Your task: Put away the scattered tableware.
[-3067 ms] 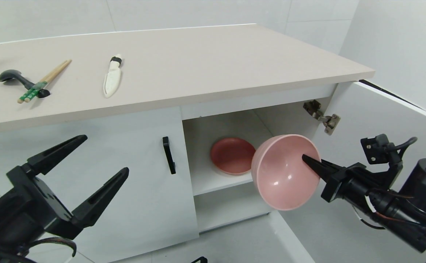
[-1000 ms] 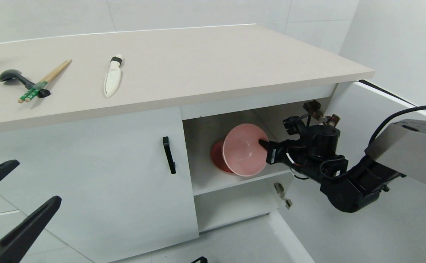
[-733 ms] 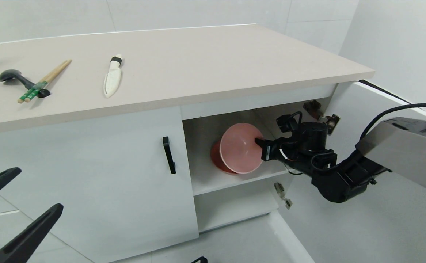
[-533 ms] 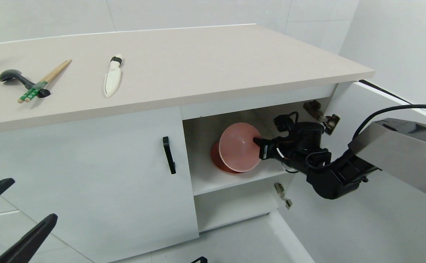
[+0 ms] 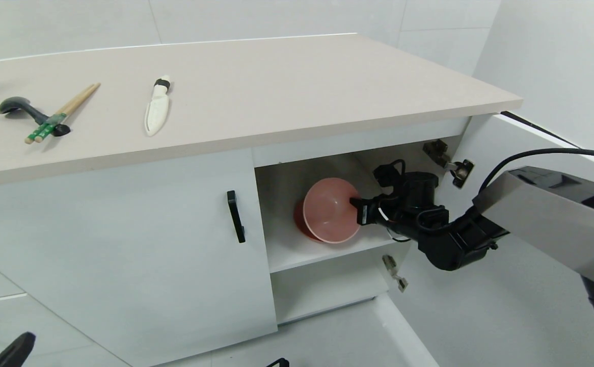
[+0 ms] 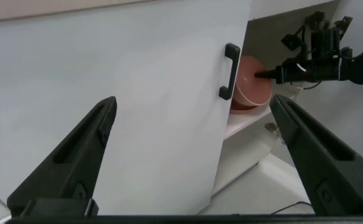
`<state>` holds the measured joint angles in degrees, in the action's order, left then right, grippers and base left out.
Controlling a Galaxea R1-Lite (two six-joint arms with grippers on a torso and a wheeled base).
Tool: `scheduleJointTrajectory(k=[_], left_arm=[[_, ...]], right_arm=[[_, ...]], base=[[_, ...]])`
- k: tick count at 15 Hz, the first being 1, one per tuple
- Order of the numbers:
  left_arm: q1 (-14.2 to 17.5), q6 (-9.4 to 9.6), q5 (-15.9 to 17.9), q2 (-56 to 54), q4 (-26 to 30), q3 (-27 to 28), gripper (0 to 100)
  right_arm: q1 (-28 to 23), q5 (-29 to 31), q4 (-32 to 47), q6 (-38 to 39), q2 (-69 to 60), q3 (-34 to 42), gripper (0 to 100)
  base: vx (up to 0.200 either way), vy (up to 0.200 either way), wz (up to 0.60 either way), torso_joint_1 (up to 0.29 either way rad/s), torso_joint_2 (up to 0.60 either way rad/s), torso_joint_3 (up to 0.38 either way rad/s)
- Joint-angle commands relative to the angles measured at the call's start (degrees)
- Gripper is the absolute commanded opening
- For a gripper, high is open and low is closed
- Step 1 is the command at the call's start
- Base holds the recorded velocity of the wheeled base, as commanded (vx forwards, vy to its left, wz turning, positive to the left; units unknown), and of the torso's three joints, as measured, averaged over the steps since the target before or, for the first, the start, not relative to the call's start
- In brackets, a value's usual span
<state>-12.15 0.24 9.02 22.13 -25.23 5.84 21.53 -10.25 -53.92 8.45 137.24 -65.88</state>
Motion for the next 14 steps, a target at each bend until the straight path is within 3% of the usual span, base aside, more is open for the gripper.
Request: scheduleJointTrajectory(k=[1, 13, 14], left_arm=[[0.7, -0.33, 0.0, -5.3, 2.6, -0.2, 100], [2.6, -0.33, -0.1, -9.5, 4.1, -5.2, 100], [2.6, -0.33, -0.1, -9.5, 4.1, -5.3, 100]], right_arm=[[0.0, 0.2, 0.0, 0.0, 1.0, -1.5, 0], [-0.4, 2.0, -0.6, -2.1, 3.2, -1.6, 0], [-0.4, 2.0, -0.6, -2.2, 3.2, -1.6, 100]], base=[[0.0, 0.0, 0.0, 0.0, 0.0, 0.0], [0.0, 0.0, 0.0, 0.0, 0.0, 0.0], [0.0, 0.0, 0.0, 0.0, 0.0, 0.0]])
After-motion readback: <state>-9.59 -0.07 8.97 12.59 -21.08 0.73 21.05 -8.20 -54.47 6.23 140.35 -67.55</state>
